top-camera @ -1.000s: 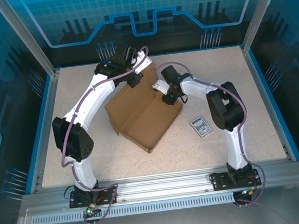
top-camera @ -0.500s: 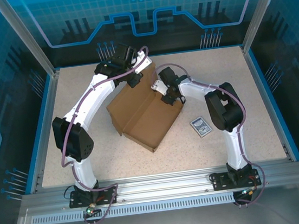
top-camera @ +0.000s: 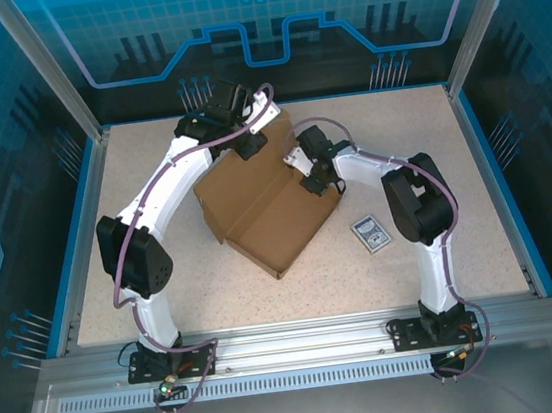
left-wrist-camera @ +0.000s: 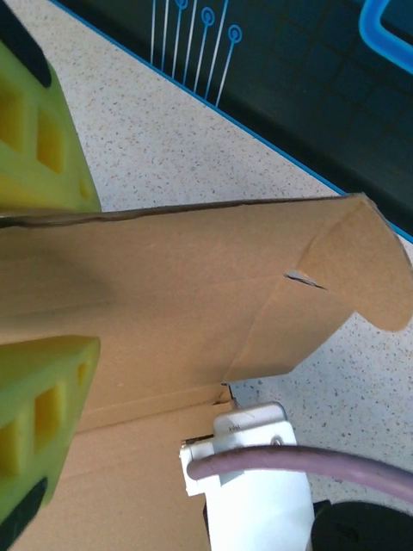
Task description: Fold the paper box
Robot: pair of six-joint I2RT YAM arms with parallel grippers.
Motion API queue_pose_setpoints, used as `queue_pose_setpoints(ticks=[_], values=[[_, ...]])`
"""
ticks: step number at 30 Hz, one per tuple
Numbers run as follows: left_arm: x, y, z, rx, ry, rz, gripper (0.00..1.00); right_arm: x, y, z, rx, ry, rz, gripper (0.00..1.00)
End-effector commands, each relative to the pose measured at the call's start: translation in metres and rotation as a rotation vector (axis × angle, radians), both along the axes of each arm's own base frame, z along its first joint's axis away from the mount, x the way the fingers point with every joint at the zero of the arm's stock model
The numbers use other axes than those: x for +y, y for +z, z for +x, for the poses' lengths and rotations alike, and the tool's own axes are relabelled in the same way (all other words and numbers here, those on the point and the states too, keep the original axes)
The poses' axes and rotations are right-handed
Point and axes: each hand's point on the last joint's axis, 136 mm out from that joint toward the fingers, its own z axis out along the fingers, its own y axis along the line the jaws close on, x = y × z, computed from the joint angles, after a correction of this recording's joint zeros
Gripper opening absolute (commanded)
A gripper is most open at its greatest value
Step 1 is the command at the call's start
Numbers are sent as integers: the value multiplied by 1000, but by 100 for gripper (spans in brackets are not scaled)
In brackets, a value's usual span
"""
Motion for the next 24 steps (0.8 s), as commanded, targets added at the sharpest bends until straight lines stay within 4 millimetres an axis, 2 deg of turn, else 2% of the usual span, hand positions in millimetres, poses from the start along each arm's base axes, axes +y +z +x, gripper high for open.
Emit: queue_pose_setpoints(ticks=[1, 7, 15, 19, 21, 24], values=[[-4, 22, -6, -42, -2, -56, 44, -14, -2, -19, 57, -54, -2, 15], [-8, 40, -7, -74, -2, -111, 54, -22, -3, -28, 63, -100, -6, 14], [-2, 89, -20, -172, 57, -253, 67, -34, -3, -35, 71, -170, -18, 14], [14, 117, -46, -226, 155, -408, 73, -40, -1, -36, 75, -211, -17, 13], [29, 127, -61, -266, 234, -510, 76, -44, 0, -36, 80, -232, -12, 13], [58, 123, -86, -296, 392, -678, 82, -50, 0, -34, 90, -265, 1, 12]])
